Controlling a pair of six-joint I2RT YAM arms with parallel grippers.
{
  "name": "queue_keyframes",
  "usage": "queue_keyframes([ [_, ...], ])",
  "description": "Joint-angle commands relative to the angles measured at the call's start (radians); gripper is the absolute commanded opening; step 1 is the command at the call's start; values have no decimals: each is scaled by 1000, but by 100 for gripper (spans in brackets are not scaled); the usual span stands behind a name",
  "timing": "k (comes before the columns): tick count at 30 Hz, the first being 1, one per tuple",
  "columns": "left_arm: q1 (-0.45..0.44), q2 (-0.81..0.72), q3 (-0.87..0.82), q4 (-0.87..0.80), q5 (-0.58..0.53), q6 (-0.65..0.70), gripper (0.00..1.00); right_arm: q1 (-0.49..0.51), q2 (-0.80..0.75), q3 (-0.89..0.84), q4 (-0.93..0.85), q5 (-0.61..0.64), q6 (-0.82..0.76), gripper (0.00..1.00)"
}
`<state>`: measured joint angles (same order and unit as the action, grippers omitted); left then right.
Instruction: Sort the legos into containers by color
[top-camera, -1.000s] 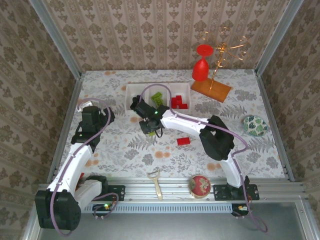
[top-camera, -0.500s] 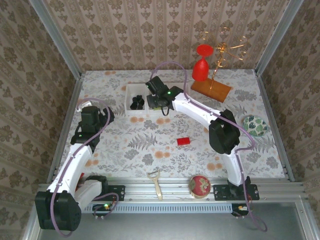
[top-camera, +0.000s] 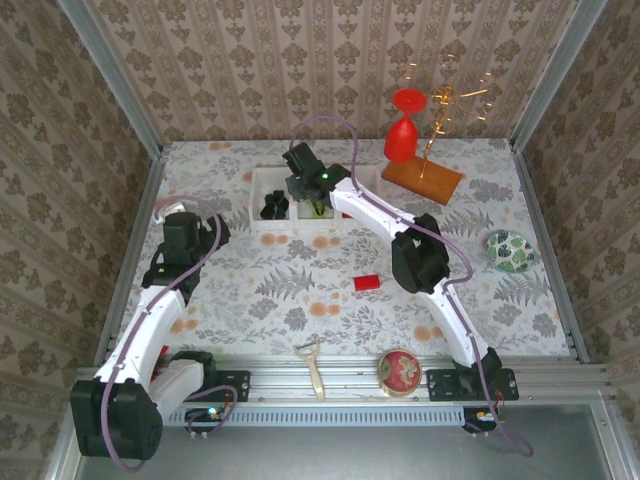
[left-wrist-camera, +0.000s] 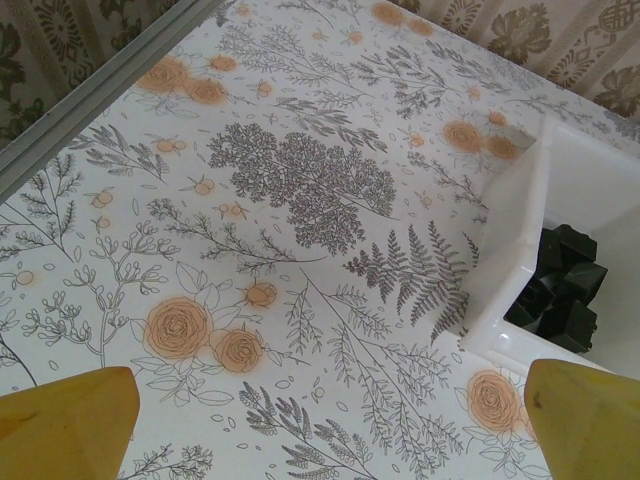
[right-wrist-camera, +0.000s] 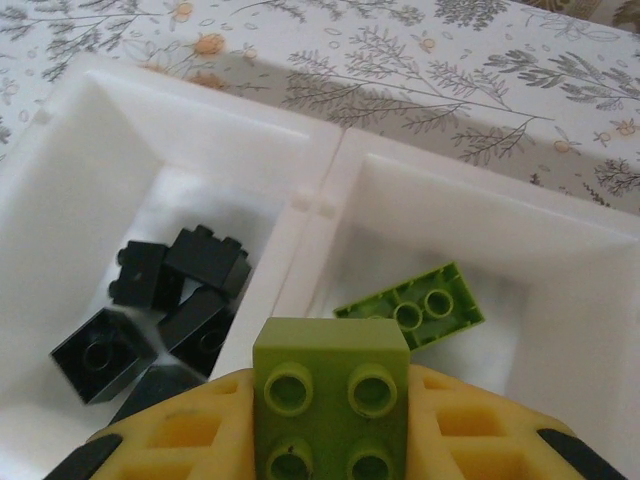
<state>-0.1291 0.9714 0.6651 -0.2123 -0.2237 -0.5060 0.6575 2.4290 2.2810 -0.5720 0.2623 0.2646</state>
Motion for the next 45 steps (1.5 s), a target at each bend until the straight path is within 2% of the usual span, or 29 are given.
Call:
queue_keyframes([
  [1,8,9,8,1,16,-17,100,-12,38,65,-18,9,7,22],
  [5,8,18,14,-2,24,-16,100,-22,65,96,-23,3,19,26],
  [12,8,22,16,0,29,-22,100,-32,61,121,-57,5,21,45],
  [15,8,22,18,-2,32,-23,100,-32,42,116,-75,8,19,51],
  [24,8,13,18,-7,34,-23,100,-27,-84,10,-82,8,40,55],
  [29,9,-1,13,-12,33,-22,100,-21,-221,-143,-88,20,87,58],
  [35,11,-16,2,-10,28,-22,100,-15,-441,-447,-68,32,182,65],
  [38,13,-16,2,-11,33,-22,100,-13,-547,-604,-64,32,248,69],
  [45,17,-10,7,-4,42,-28,100,-9,-734,-931,-95,11,460,71],
])
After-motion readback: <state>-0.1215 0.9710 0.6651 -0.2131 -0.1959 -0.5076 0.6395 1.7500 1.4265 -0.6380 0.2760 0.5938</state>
